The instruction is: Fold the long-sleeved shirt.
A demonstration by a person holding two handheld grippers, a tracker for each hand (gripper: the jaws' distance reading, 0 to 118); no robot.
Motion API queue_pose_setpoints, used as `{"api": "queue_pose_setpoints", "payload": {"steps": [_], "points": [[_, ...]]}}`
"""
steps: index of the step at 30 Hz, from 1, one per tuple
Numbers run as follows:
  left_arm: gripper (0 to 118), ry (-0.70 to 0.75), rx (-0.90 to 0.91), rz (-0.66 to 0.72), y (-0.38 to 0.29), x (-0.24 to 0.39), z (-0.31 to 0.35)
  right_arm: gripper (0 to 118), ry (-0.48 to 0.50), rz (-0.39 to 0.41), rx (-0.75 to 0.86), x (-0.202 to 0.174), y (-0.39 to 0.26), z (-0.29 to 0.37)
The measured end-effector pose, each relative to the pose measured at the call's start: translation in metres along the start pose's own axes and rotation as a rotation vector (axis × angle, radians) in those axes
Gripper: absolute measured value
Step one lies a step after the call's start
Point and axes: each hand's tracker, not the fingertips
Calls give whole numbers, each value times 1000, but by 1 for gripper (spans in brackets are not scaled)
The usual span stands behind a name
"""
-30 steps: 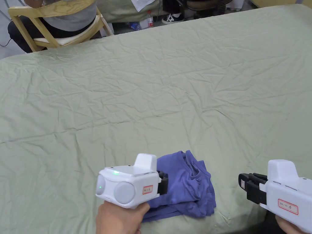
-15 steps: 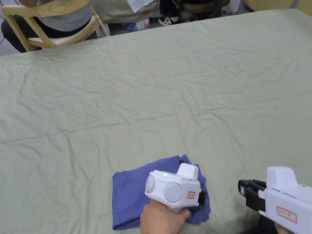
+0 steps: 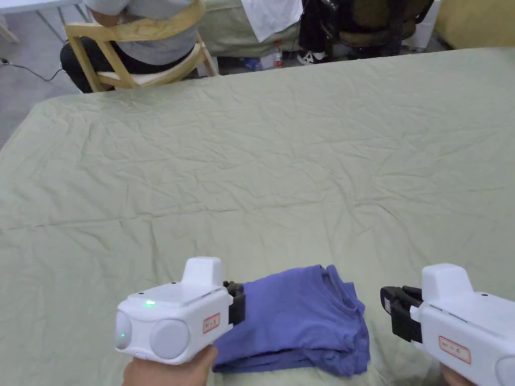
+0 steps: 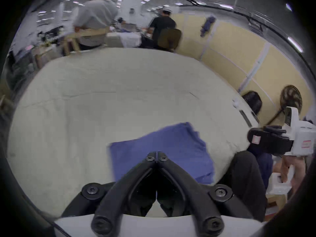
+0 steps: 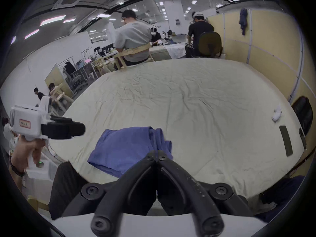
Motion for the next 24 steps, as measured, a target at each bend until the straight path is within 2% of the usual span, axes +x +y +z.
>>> {"api": "queue_pose_setpoints", "payload": {"steps": [4,10,14,17,20,22,24], "points": [[0,140,-12,93,-27,-45,25,0,14,37,5,-22,2,1],[0,126,-9,146,-43,-65,37,1,41,80,-20,-35,-3,-3],[0,104,-9,159,-42,-65,32,0,43,125,-47,-43,19,-7],[0,90,-18,152,-39,-67,25,1,98,214,-192,-52,49,-40],[0,75,-27,151,-34,-70,19,1,134,332,-390,-59,63,-105],[0,58,-40,157,-34,-72,13,1,149,364,-494,-57,58,-153],[0,49,-62,154,-33,-75,7,1,111,368,-569,-55,48,-185]]}}
